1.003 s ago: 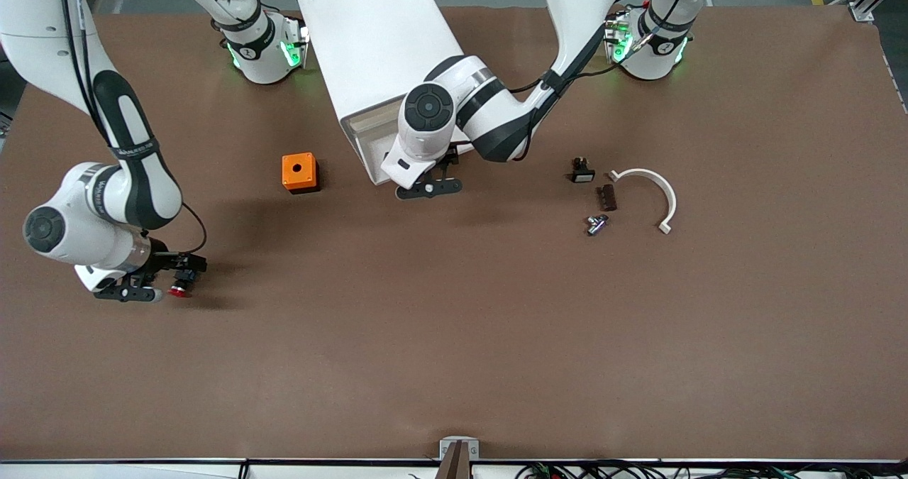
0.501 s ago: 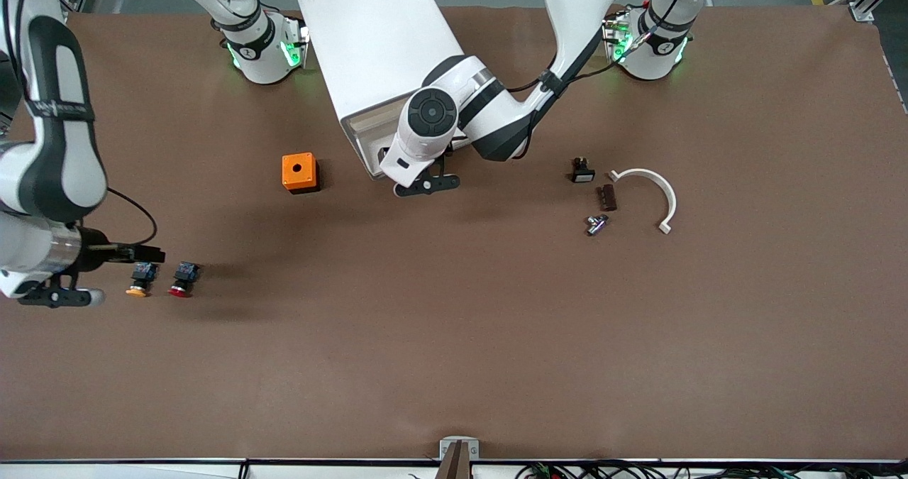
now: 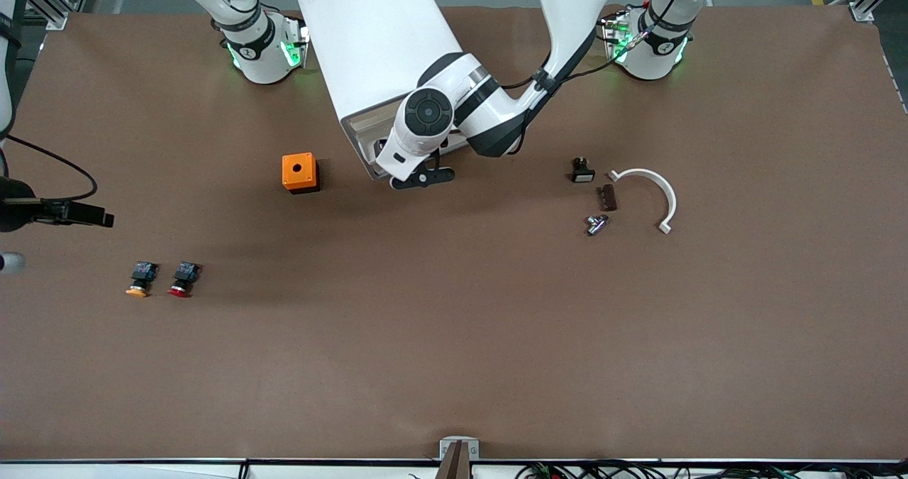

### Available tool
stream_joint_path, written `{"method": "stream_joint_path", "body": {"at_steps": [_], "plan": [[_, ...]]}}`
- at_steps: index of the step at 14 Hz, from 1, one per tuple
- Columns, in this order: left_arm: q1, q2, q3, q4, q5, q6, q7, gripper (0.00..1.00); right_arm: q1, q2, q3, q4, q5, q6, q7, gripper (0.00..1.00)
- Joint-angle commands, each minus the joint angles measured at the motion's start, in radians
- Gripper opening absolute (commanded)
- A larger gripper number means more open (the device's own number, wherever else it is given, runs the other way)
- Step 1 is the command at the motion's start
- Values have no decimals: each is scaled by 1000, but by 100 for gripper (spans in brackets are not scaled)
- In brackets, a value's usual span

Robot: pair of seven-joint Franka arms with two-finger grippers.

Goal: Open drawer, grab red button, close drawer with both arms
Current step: 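Push the open drawer back into the cabinet with the left gripper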

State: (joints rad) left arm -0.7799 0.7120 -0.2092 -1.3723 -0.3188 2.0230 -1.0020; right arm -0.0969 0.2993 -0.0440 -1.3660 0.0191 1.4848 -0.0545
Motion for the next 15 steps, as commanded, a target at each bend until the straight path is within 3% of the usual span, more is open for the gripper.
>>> {"method": "stream_joint_path", "body": {"at_steps": [1,5,12,15], "plan": [[-2,-3,-7,-4,-45,-4,3,100,23,-55,6,-1,-39,-56,50,100],[-2,-3,-7,-4,-124,-4,3,100,16,-103,0,-1,-31,-122,58,100],[-2,1,-24,-4,-190,-4,2,100,19,-103,3,8,-34,-120,70,100],[-1,1,-24,-4,-186,-4,2,100,16,-101,1,90,-27,-126,67,100]]}}
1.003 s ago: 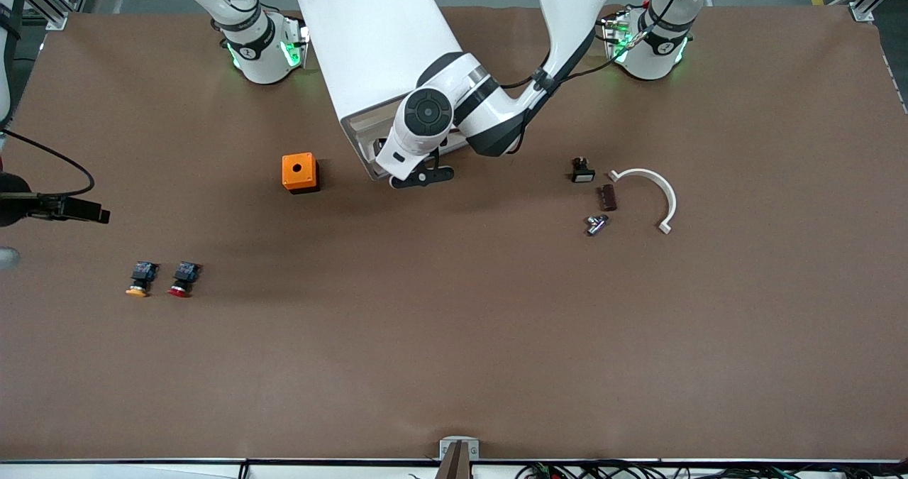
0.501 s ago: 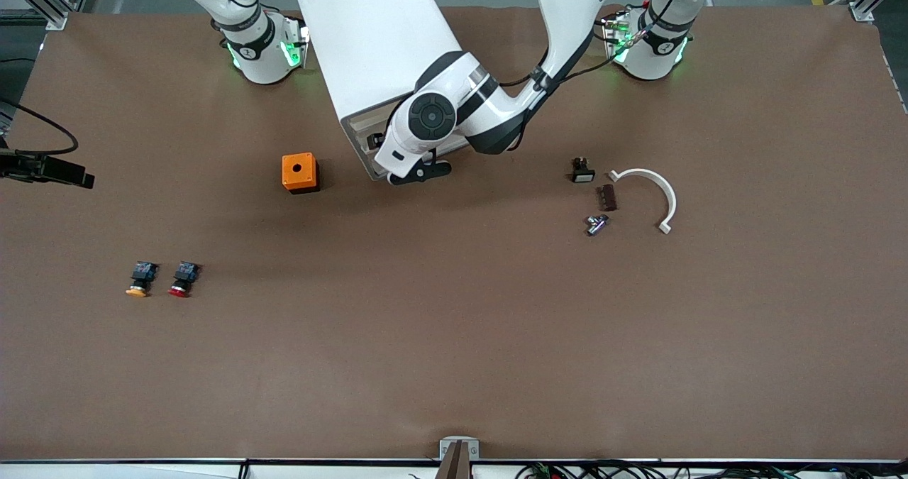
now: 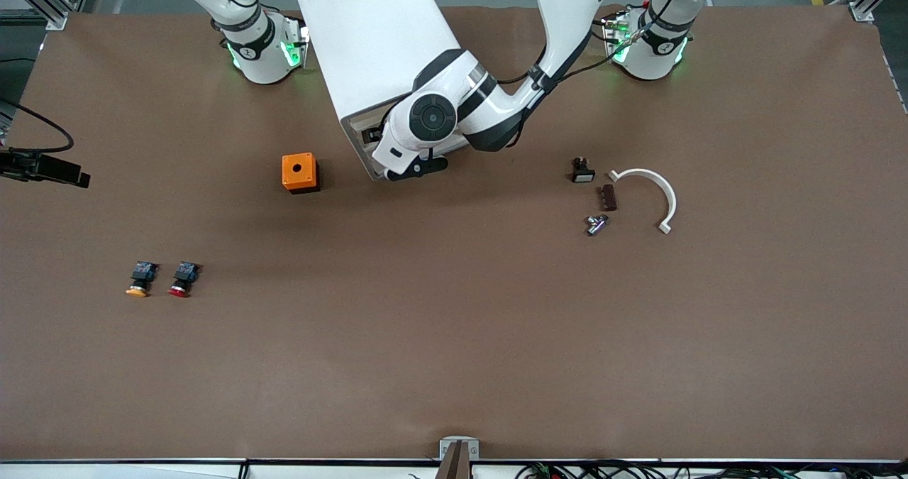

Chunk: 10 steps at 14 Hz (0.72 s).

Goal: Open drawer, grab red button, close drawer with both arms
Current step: 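Push the open drawer back into the cabinet with the left gripper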

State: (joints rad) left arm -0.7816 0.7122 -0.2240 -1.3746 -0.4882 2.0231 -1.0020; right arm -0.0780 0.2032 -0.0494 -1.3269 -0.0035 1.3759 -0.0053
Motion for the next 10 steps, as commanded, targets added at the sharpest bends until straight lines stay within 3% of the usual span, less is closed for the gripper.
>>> {"method": "stream_joint_path", "body": {"at_steps": [1,6,10], "plan": [[1,1,-9,-1,-18,-4,3,100,-3,-10,6,52,-3,-18,18,100],[19,-11,0,6,-1,-4,2,100,29,-45,11,43,-10,-61,21,100],[116,-54,3,8,37,-4,2,100,29,-90,14,49,-1,-61,19,100]]}}
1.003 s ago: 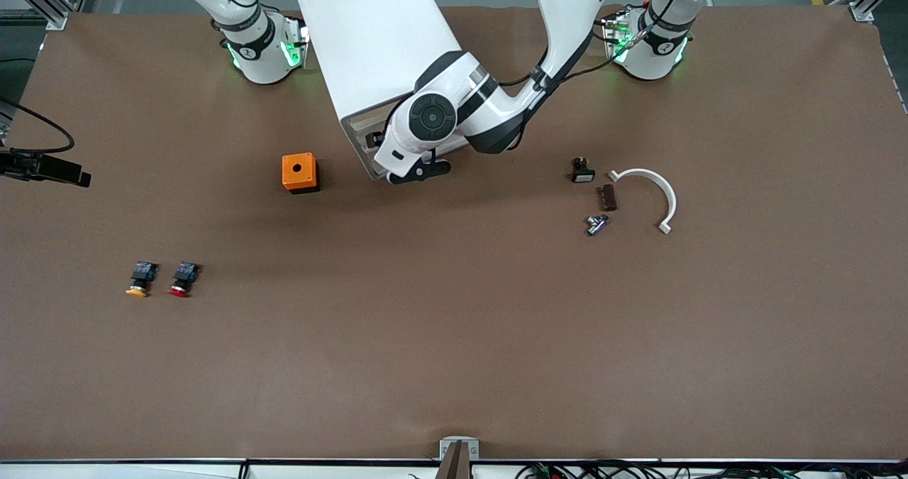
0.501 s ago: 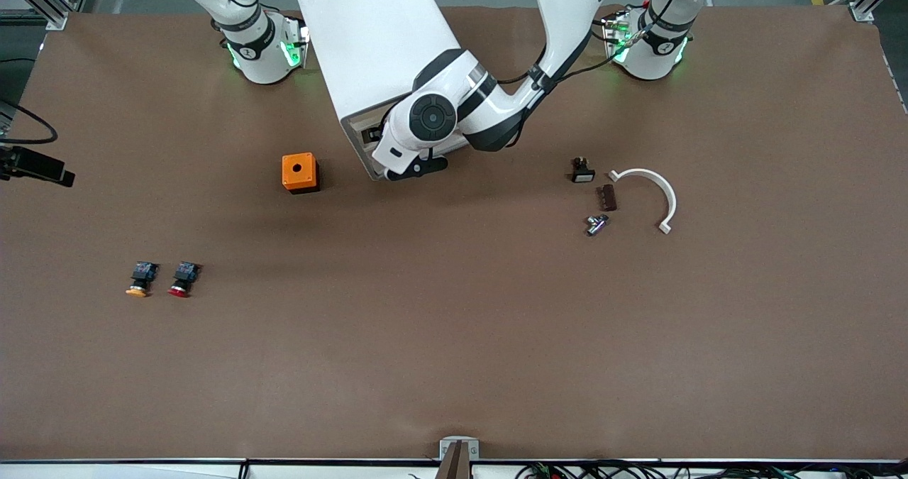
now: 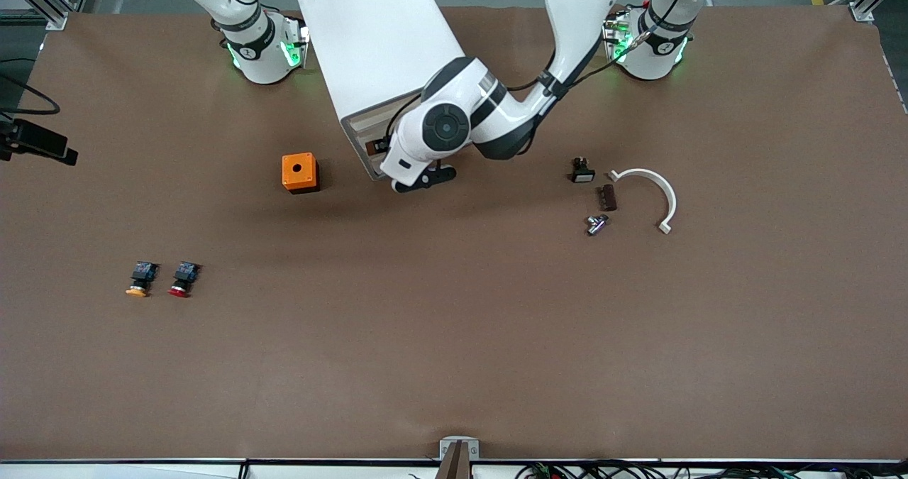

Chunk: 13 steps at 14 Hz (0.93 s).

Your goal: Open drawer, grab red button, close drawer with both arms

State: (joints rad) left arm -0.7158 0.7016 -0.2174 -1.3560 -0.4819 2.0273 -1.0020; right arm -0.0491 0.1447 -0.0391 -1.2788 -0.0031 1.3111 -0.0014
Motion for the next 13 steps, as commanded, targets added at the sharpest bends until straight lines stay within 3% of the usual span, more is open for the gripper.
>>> {"method": "stream_joint_path", "body": {"at_steps": [1,3,5,9,13], "plan": [[82,-48,-5,-12,95,-10,0,100,0,-42,2,-5,-2,-13,17,100],[116,-60,-7,-14,173,-12,0,100,-8,-45,-5,-8,-3,-79,18,100],[156,-76,-7,-17,181,-30,2,100,-21,-43,-7,-8,-9,-130,18,100],[248,-108,-8,-20,349,-185,2,100,-29,-45,-7,-8,-11,-148,20,100],[311,-137,-16,-21,373,-261,9,100,-51,-83,-8,-86,37,-95,18,100]]}}
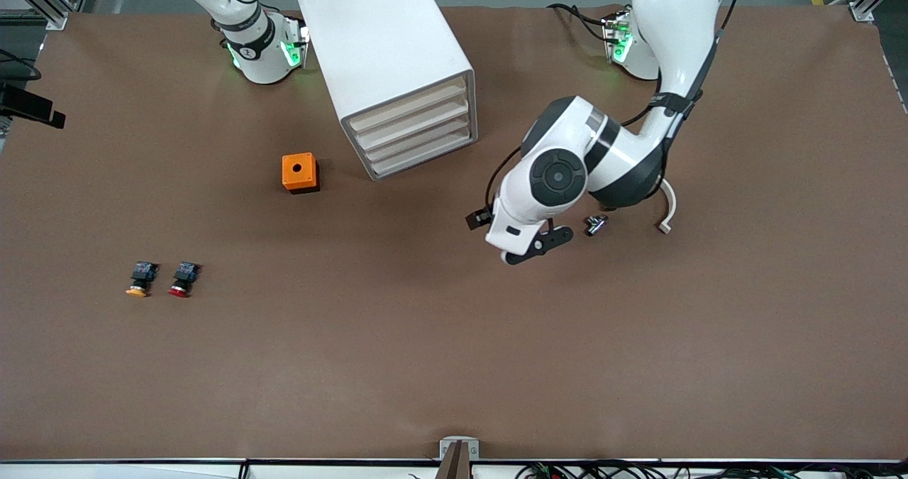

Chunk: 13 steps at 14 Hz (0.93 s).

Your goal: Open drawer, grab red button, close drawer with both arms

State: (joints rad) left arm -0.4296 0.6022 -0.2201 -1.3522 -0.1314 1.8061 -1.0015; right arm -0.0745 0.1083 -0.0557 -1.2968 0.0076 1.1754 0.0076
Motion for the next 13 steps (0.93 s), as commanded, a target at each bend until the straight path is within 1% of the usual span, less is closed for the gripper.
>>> {"method": "stream_joint_path", "body": {"at_steps": [1,4,5,9,10,11,12,13], "plan": [[46,-47,-16,-25,22,-60,7,100,-25,-100,10,-137,26,85,9,100],[83,-73,-15,-42,24,-97,12,100,-2,-286,11,-387,20,255,9,100],[98,-84,-15,-53,35,-99,12,100,-2,-311,11,-421,20,277,9,100],[150,-120,-19,-110,49,-105,11,100,1,-325,14,-421,20,279,8,100],[169,-131,-34,-129,46,-105,17,100,5,-325,16,-418,20,279,8,100],[198,-149,-56,-142,45,-109,56,100,6,-323,17,-417,20,280,9,100],[236,-171,-76,-143,47,-146,157,100,6,-320,17,-415,18,283,9,100],[259,-188,-76,-142,47,-192,250,100,4,-320,16,-417,17,293,8,100]]}}
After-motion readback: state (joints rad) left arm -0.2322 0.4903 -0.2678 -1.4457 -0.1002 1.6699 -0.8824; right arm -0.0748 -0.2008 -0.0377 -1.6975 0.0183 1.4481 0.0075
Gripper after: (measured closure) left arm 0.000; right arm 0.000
